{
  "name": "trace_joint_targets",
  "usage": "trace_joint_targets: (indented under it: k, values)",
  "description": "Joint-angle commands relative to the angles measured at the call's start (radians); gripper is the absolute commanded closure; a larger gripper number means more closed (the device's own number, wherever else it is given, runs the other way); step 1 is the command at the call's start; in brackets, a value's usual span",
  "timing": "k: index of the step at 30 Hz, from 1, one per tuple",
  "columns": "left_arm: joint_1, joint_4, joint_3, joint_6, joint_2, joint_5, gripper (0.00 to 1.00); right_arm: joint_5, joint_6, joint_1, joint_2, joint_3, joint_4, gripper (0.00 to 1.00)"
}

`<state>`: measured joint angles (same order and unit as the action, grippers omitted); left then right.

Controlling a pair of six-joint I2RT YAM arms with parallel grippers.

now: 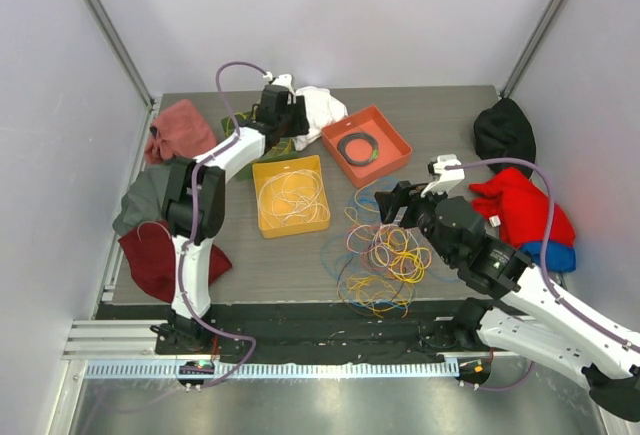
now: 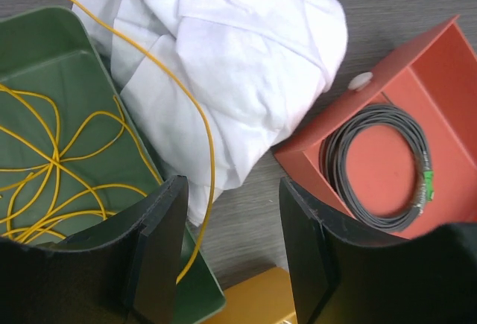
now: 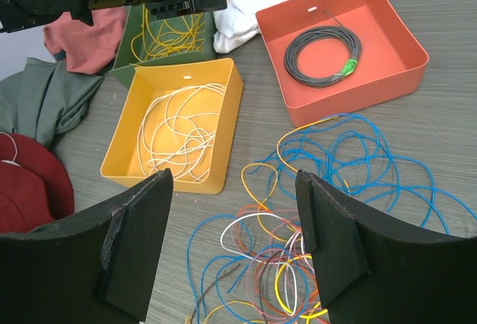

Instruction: Untangle the cables

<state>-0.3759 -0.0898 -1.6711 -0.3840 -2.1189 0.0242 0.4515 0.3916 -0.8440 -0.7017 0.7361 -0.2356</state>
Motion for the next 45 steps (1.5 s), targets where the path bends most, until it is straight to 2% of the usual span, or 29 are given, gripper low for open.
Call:
trace_joint_targets:
  k: [1,5,7,8,11,21,26,31,37,45]
  values:
    - [0.011,-0.004,-0.068,0.019,-0.027,-0.006,0.44,0.032,-0.019,0.000,-0.015,0.017,0.033,0.25]
    - [0.012,-0.005,-0.081,0.023,-0.042,0.010,0.49,0.041,-0.025,0.000,-0.025,0.016,0.033,0.25]
    - [0.012,-0.007,-0.084,0.031,-0.044,0.013,0.64,0.039,-0.028,0.000,-0.028,0.017,0.032,0.25]
    - [0.011,-0.007,-0.081,0.034,-0.038,0.016,0.79,0.041,-0.028,0.000,-0.028,0.017,0.032,0.25]
    - [0.011,0.051,-0.017,0.036,0.029,0.052,1.00,0.044,-0.028,0.000,-0.028,0.016,0.032,0.25]
    - [0.015,0.084,0.204,0.105,0.348,0.243,1.00,0.015,-0.007,0.000,-0.013,0.005,0.045,0.25]
    - [0.037,-0.005,0.238,0.083,0.410,0.299,1.00,-0.005,0.007,0.000,-0.005,-0.001,0.055,0.25]
    - [0.060,-0.111,0.246,0.059,0.405,0.316,1.00,-0.008,0.010,0.000,0.021,-0.007,0.053,0.25]
    - [0.087,-0.148,0.238,0.031,0.337,0.303,1.00,-0.007,0.013,0.000,0.044,-0.017,0.047,0.25]
    - [0.106,-0.198,0.088,0.022,0.090,0.269,1.00,0.015,-0.005,0.000,0.039,-0.001,0.021,0.25]
